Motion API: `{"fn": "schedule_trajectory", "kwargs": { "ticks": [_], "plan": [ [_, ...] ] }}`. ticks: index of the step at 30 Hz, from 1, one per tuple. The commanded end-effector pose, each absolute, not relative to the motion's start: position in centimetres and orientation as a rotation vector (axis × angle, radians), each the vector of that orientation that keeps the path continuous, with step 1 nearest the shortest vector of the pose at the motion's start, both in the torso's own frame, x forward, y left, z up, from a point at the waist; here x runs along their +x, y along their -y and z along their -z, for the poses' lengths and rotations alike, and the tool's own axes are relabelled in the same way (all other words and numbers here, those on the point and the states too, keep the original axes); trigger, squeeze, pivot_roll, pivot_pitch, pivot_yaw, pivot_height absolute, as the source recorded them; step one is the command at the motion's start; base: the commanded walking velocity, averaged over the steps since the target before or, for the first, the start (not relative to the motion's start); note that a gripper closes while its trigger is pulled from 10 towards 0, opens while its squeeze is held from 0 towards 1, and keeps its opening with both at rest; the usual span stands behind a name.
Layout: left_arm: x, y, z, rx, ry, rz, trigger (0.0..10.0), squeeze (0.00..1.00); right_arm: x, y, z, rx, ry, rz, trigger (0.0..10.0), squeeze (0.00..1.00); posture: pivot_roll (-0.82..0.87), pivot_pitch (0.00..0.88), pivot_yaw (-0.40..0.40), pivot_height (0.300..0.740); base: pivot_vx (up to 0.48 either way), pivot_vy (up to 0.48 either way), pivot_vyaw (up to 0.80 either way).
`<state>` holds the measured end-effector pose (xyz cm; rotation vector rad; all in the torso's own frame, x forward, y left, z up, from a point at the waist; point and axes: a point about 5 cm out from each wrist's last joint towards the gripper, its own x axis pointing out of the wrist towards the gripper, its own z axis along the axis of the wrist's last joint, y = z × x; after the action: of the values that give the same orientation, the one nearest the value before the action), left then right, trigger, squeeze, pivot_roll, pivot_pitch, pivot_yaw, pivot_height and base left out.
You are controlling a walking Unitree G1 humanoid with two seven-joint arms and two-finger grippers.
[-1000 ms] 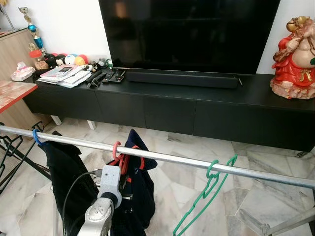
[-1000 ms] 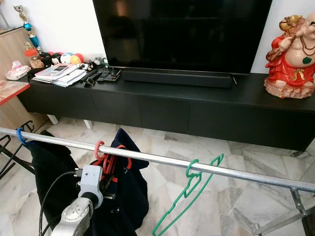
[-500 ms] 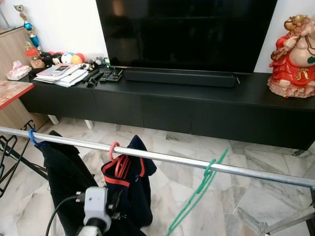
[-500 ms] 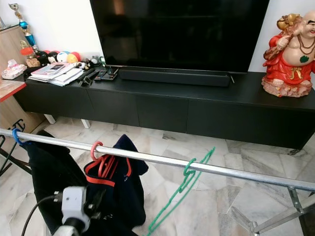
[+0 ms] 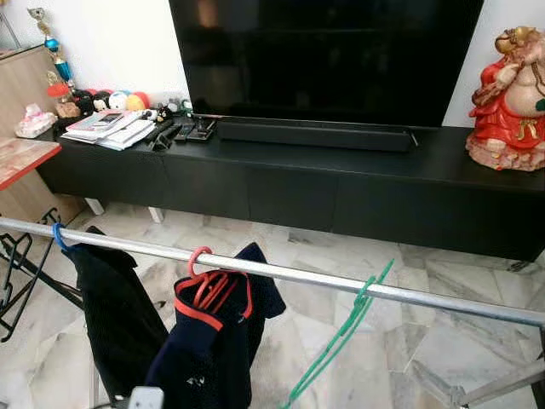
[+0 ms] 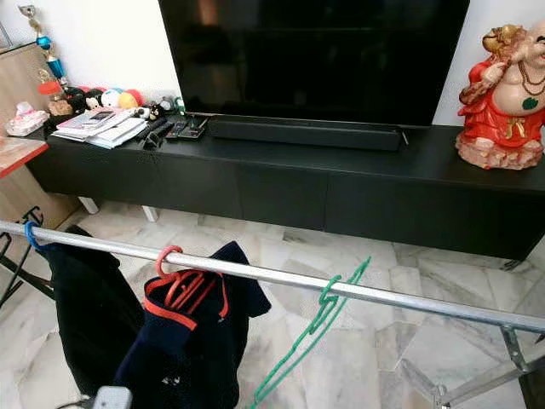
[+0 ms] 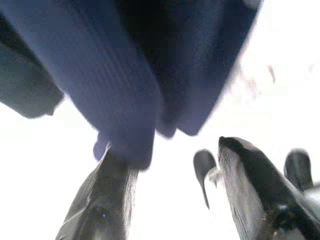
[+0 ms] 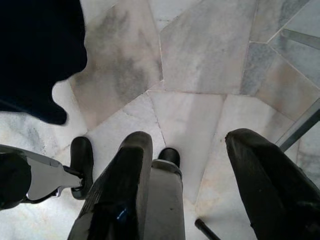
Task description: Hang hanger
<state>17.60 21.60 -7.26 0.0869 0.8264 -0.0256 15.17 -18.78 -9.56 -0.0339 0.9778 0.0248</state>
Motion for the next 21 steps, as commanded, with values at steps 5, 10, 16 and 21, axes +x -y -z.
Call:
{"fn": "schedule_trajectory", "kwargs": {
  "ticks": [5, 10, 16, 21],
  "plan": [
    [17.1, -21.1, 8.2, 0.097, -0.939, 0.039, 10.0, 0.0, 15.7, 19.5, 9.3, -0.029, -0.987, 0.002, 10.0, 0.0, 0.01, 0.016, 0.051, 0.74, 0.0, 0.0, 0.0],
    [17.7, -20.4, 8.3, 0.085, -0.958, 0.003, 10.0, 0.0, 14.9, 21.0, 9.4, 0.001, -0.991, 0.059, 10.0, 0.0, 0.01, 0.021, 0.049, 0.74, 0.0, 0.0, 0.0],
    [19.4, -19.8, 7.7, 0.126, -0.939, -0.009, 10.0, 0.0, 14.0, 22.1, 9.5, 0.004, -1.01, 0.064, 10.0, 0.0, 0.0, 0.025, 0.057, 0.74, 0.0, 0.0, 0.0],
    [19.5, -19.6, 7.7, 0.154, -0.951, -0.001, 10.0, 0.0, 14.3, 20.8, 9.6, 0.01, -1.008, 0.059, 10.0, 0.0, 0.0, 0.026, 0.056, 0.74, 0.0, 0.0, 0.0]
  ]
}}
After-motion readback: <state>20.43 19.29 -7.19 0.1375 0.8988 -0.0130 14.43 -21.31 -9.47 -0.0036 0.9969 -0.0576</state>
